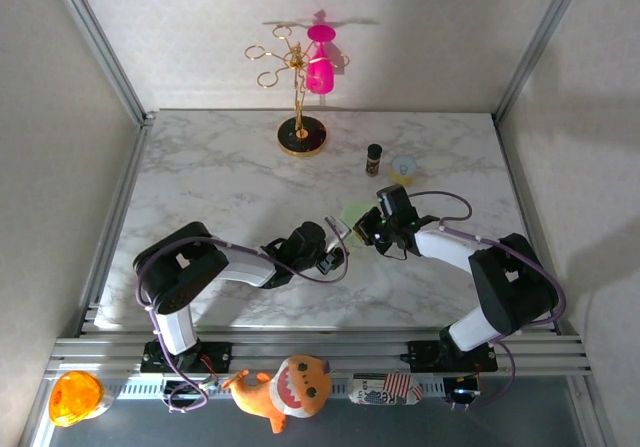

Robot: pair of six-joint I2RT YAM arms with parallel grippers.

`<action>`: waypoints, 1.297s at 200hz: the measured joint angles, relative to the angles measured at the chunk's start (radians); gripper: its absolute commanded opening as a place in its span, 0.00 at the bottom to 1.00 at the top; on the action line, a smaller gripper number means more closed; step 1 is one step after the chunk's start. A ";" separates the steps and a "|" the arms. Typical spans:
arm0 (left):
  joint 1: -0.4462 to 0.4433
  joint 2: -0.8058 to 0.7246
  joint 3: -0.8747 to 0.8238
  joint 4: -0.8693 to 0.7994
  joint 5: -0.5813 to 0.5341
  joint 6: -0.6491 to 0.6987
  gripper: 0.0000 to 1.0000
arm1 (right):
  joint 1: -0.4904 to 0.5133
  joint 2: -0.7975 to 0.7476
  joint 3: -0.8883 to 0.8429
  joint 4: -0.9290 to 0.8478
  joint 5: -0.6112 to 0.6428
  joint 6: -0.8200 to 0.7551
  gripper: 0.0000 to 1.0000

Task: Fold a paper plane with a square sheet of paper (pick it up from the middle)
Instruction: Fold the wing for the fifth time at the center of the table.

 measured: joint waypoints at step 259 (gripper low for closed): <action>0.046 0.045 0.012 -0.014 0.155 -0.055 0.00 | -0.023 0.007 0.070 -0.121 0.023 -0.086 0.62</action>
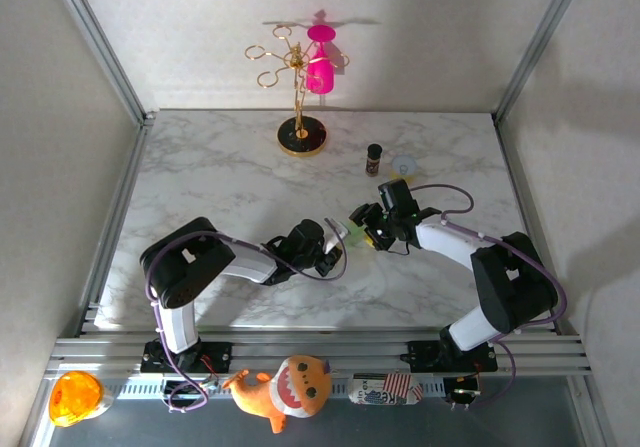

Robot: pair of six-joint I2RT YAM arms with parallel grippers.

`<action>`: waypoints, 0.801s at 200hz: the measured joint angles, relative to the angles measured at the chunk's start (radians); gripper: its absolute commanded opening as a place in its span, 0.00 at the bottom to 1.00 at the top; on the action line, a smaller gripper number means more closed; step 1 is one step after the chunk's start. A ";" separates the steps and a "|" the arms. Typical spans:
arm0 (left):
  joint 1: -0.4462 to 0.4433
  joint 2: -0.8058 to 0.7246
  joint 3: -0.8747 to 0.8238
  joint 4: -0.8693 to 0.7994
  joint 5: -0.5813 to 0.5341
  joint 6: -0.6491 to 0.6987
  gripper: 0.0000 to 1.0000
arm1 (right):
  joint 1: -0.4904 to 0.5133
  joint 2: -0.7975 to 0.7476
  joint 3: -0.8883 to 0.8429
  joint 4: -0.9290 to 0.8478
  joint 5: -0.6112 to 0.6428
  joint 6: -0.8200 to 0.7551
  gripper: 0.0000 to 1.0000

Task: Fold a paper plane with a square sheet of paper (pick it up from the middle)
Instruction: Fold the wing for the fifth time at the center of the table.

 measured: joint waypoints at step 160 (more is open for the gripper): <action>0.086 0.040 0.002 0.096 0.260 -0.602 0.00 | -0.023 -0.010 -0.008 0.009 0.031 -0.414 0.69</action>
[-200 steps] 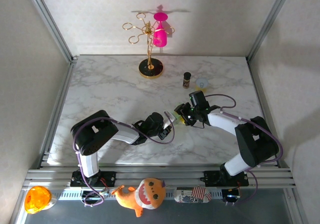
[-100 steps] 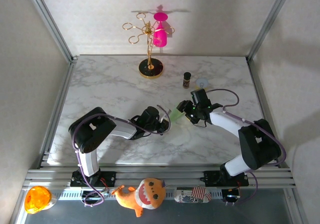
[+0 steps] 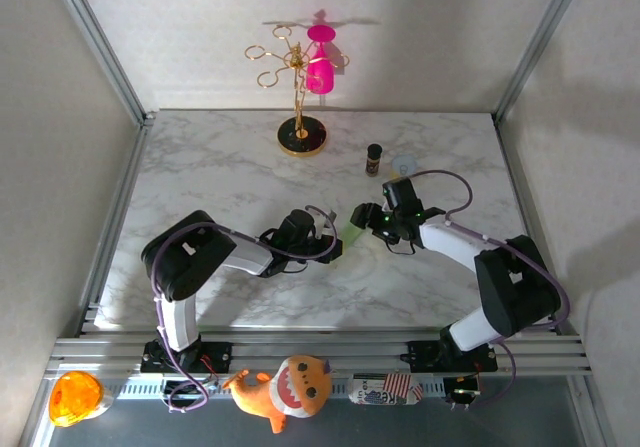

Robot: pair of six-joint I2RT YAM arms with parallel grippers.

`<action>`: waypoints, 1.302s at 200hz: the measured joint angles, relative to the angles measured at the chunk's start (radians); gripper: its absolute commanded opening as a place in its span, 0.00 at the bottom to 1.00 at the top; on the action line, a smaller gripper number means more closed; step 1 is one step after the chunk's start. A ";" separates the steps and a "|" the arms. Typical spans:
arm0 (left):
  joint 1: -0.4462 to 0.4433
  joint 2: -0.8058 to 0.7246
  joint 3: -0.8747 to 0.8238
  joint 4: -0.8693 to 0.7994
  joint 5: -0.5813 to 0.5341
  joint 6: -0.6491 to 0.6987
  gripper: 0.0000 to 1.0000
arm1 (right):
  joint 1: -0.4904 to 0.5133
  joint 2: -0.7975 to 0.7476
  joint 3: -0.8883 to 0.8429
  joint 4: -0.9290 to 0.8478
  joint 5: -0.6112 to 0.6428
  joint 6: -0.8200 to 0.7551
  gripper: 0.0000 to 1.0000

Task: Fold a paper plane with a square sheet of paper (pick it up from the middle)
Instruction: Fold the wing for the fifth time at the center of the table.

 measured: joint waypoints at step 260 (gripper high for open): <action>0.012 0.045 -0.015 0.083 0.047 -0.173 0.13 | -0.010 0.195 0.137 -0.163 -0.014 -0.090 0.72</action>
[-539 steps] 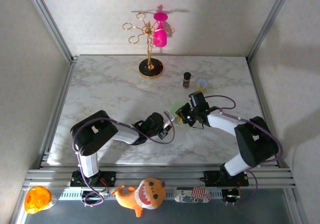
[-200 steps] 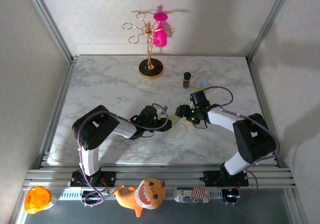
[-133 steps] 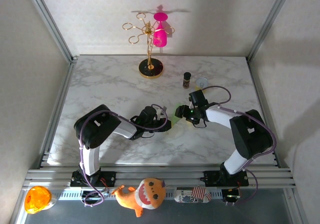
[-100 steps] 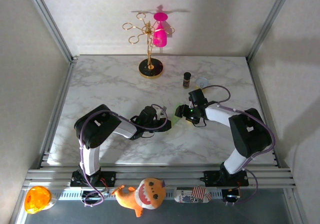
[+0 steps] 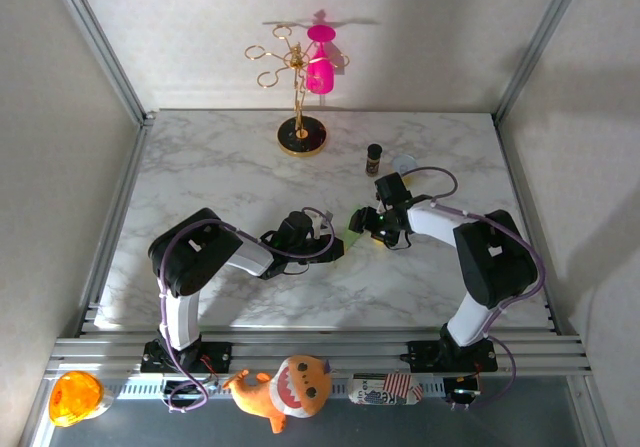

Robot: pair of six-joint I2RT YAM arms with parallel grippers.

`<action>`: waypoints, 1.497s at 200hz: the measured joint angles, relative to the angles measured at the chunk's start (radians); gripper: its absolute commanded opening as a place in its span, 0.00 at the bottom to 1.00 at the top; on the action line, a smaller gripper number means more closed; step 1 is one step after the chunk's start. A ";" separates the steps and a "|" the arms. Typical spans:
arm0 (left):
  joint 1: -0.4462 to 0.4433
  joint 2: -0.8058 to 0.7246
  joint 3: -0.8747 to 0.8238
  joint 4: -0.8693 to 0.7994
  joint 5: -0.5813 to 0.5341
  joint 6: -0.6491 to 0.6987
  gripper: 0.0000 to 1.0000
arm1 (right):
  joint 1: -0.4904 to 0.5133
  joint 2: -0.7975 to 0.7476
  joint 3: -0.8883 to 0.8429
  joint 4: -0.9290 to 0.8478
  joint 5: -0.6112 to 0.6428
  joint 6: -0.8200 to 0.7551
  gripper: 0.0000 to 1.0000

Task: Fold a paper plane with a square sheet of paper (pick it up from the middle)
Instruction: Fold the wing for the fifth time at the center of the table.

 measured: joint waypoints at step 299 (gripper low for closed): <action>0.042 0.031 0.021 -0.010 0.075 -0.253 0.00 | -0.006 -0.212 -0.221 0.409 -0.206 -0.021 0.44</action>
